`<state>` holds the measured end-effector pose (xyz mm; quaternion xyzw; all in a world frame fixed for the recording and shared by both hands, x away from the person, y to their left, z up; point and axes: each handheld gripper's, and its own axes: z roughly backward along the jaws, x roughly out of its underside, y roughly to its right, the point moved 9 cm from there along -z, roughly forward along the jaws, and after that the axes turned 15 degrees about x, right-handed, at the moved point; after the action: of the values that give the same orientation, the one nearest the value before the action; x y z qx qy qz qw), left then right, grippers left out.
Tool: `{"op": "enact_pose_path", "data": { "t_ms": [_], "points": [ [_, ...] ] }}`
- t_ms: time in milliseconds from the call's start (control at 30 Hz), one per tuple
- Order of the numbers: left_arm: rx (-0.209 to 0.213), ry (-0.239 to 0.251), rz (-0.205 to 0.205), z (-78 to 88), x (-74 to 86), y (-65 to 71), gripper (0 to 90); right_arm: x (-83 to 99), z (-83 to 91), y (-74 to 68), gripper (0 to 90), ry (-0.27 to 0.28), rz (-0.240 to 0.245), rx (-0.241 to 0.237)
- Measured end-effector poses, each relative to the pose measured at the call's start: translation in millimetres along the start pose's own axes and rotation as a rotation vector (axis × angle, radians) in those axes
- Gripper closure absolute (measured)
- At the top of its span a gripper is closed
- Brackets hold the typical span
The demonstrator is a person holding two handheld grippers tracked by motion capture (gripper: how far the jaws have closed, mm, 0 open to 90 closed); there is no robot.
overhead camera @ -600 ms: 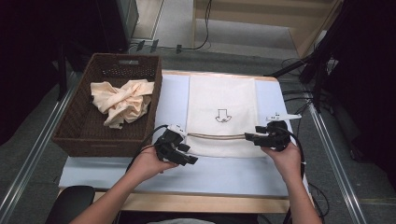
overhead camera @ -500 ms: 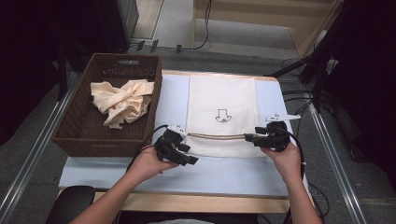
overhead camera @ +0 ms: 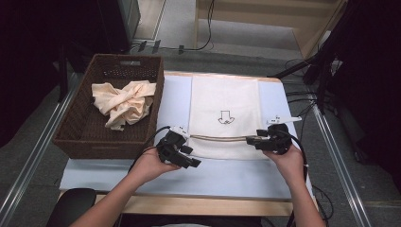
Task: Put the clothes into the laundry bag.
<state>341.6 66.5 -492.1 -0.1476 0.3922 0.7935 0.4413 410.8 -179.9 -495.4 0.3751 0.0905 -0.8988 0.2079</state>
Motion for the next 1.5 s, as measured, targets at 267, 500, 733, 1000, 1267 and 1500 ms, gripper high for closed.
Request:
{"op": "enact_pose_path", "data": {
  "t_ms": [267, 500, 733, 1000, 1267, 1500],
  "points": [
    [0.004, 0.006, 0.000, 0.5, -1.0, 0.7, 33.5, 0.5, -0.7, -2.2, 37.6, -0.005, 0.011, -0.002],
    [-0.002, -0.003, -0.005, 0.5, -0.8, 0.4, 32.9, 1.0, -0.8, -2.7, 37.6, -0.008, 0.012, -0.005],
    [0.004, -0.001, -0.009, 0.5, -1.1, 1.1, 32.9, 1.1, -0.8, -2.2, 37.5, -0.007, 0.011, -0.005],
    [0.008, -0.004, -0.013, 1.8, -1.5, 2.2, 32.9, 1.2, -1.3, -3.3, 37.5, -0.009, 0.016, -0.008],
    [0.018, -0.013, -0.003, 7.4, -2.9, 10.8, 34.1, -0.9, -2.7, -4.2, 37.6, -0.009, 0.022, -0.012],
    [0.015, -0.019, -0.008, 17.9, -5.0, 19.2, 34.5, -3.9, -4.8, -6.6, 37.6, -0.009, 0.032, -0.019]
  ]
}}
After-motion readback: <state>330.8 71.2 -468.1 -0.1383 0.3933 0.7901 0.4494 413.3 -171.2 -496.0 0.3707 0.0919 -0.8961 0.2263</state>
